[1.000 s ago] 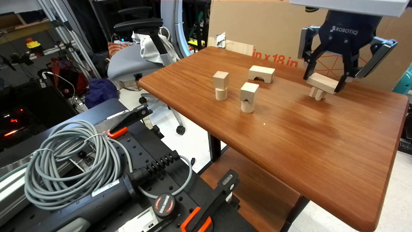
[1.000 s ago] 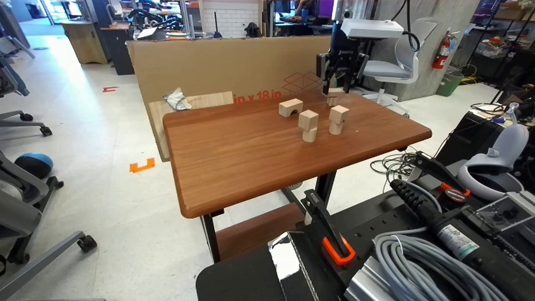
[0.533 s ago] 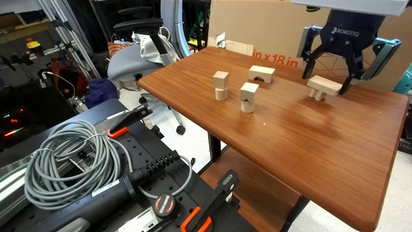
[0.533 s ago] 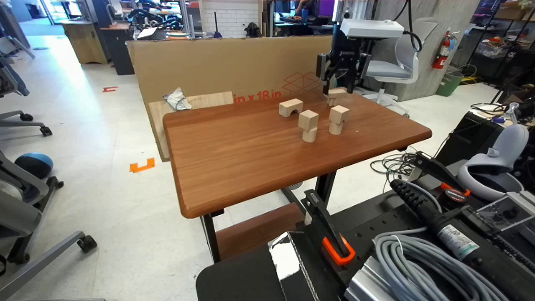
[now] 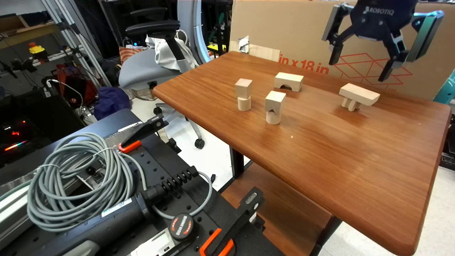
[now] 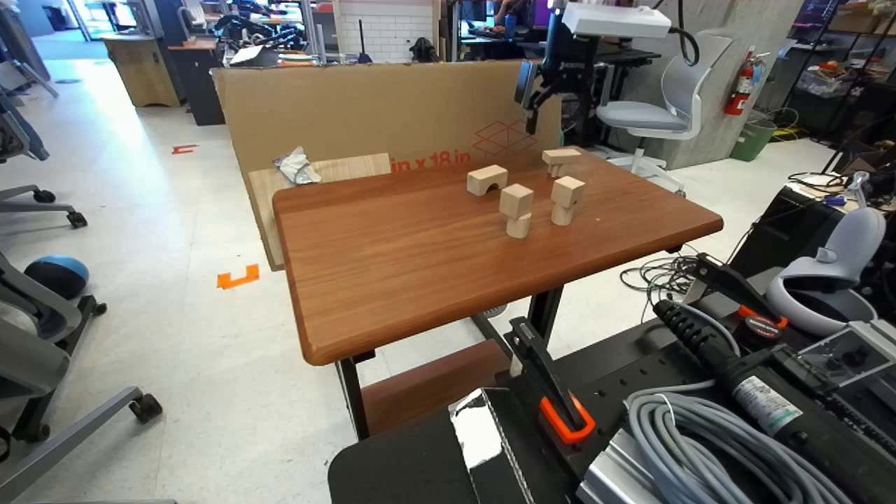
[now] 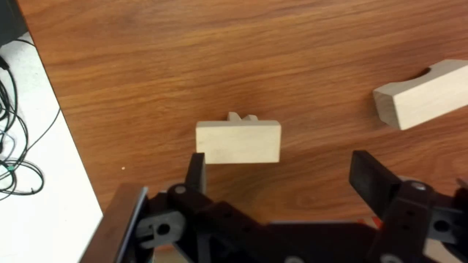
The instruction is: Move the rectangular block on the object to the right
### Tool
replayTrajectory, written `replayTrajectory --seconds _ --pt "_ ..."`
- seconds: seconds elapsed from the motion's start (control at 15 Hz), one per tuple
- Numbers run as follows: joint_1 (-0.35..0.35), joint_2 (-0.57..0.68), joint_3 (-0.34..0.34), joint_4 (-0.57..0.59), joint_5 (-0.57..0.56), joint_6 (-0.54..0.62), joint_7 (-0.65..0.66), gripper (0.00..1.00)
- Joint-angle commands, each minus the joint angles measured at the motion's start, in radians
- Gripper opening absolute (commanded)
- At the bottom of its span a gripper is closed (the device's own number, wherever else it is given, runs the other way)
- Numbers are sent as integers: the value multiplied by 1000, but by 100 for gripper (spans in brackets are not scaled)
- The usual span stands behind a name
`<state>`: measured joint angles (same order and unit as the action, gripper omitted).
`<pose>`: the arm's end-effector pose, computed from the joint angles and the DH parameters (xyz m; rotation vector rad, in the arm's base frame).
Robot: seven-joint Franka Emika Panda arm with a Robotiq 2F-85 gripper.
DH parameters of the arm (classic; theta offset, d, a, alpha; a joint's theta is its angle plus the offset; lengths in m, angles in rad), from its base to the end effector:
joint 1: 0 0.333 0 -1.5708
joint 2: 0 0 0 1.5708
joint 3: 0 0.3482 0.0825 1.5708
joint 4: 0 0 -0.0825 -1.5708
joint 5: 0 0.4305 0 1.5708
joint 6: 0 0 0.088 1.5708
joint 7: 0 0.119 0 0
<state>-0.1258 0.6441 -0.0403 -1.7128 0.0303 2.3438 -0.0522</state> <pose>0.7147 -0.1165 0.1957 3.1339 -0.1997 -0.0199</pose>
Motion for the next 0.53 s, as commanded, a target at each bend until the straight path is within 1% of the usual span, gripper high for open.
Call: replayTrajectory --seconds 0.0,0.13,0.2,0.4,0.47 --pt "21 -151 21 -119 -3 -9 -37 100" --pt "32 -161 24 -97 -5 -112 -37 100" --pt "38 -132 16 -49 -15 -219 -31 100" --pt "4 -47 25 45 20 -412 -103 100" --pt "-1 -15 14 79 13 -476 -98 100"
